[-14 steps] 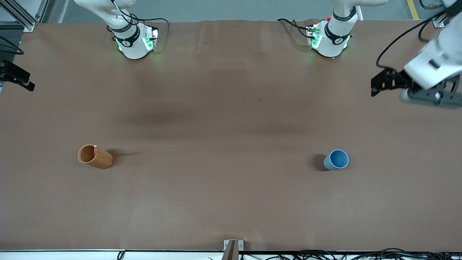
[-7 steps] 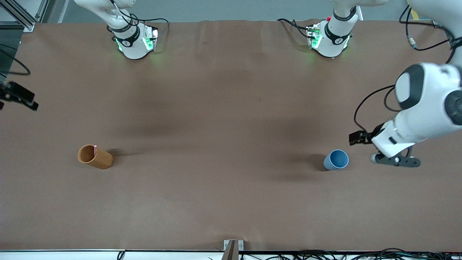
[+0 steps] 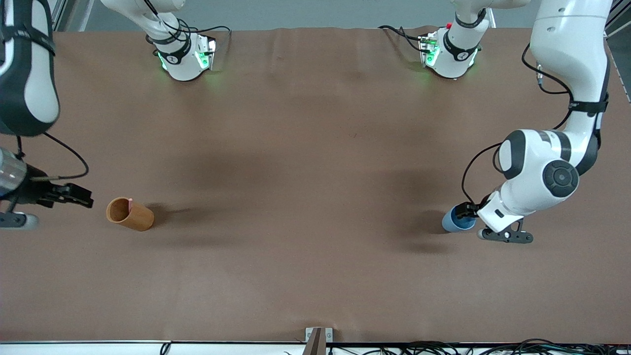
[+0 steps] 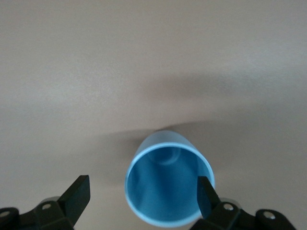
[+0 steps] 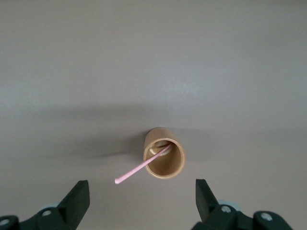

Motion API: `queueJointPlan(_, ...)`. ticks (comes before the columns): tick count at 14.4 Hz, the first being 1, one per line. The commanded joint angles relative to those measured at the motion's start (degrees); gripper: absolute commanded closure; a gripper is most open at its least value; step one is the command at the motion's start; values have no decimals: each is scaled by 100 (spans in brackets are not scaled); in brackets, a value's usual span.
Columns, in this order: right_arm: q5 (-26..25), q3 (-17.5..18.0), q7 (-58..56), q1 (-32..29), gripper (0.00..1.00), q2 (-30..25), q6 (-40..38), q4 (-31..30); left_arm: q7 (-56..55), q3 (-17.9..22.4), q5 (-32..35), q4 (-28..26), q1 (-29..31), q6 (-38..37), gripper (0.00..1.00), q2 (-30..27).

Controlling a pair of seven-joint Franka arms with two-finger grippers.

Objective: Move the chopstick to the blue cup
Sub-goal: 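Grasp the blue cup with the left gripper while the right gripper grasps the chopstick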

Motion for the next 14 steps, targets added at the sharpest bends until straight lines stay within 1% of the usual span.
queueJointPlan(1, 37, 3, -69, 87, 8, 6, 427, -485, -129, 19, 0, -34, 6, 164, 41, 124)
queueJointPlan(2, -7, -6, -78, 165, 8, -21, 804, -888, -129, 19, 0, -77, 6, 164, 64, 133)
queueJointPlan(3, -33, -6, -113, 236, 10, -82, 1173, -1266, -120, 19, 0, -95, 14, 164, 81, 159)
queueJointPlan(4, -94, -6, -122, 254, 11, -108, 1385, -1514, -68, 19, 9, -95, 41, 164, 92, 185)
queueJointPlan(5, -234, -6, -122, 272, 14, -204, 1527, -1716, -50, 28, 9, -78, 41, 173, 98, 194)
queueJointPlan(6, -392, -6, -122, 333, 15, -284, 1693, -1918, -24, 28, 44, -69, 41, 173, 100, 229)
queueJointPlan(7, -559, -6, -122, 429, 17, -406, 1869, -2164, -41, 19, 236, -43, 41, 164, 100, 247)
queueJointPlan(9, -727, -6, -122, 447, 21, -565, 2160, -2543, -94, 19, 334, 62, 23, 112, 100, 177)
queueJointPlan(10, -780, -6, -122, 456, 24, -627, 2187, -2640, -146, 19, 334, 176, -12, 7, 100, 133)
queueJointPlan(12, -929, -6, -122, 535, 29, -828, 2170, -2816, -584, -42, 343, 501, -65, -440, 100, -7)
queueJointPlan(13, -1017, -14, -113, 562, 33, -916, 2170, -2921, -908, -138, 343, 702, -143, -782, 100, -60)
queueJointPlan(14, -1122, -15, -113, 562, 39, -978, 2178, -3001, -1311, -296, 343, 896, -179, -1116, 100, -69)
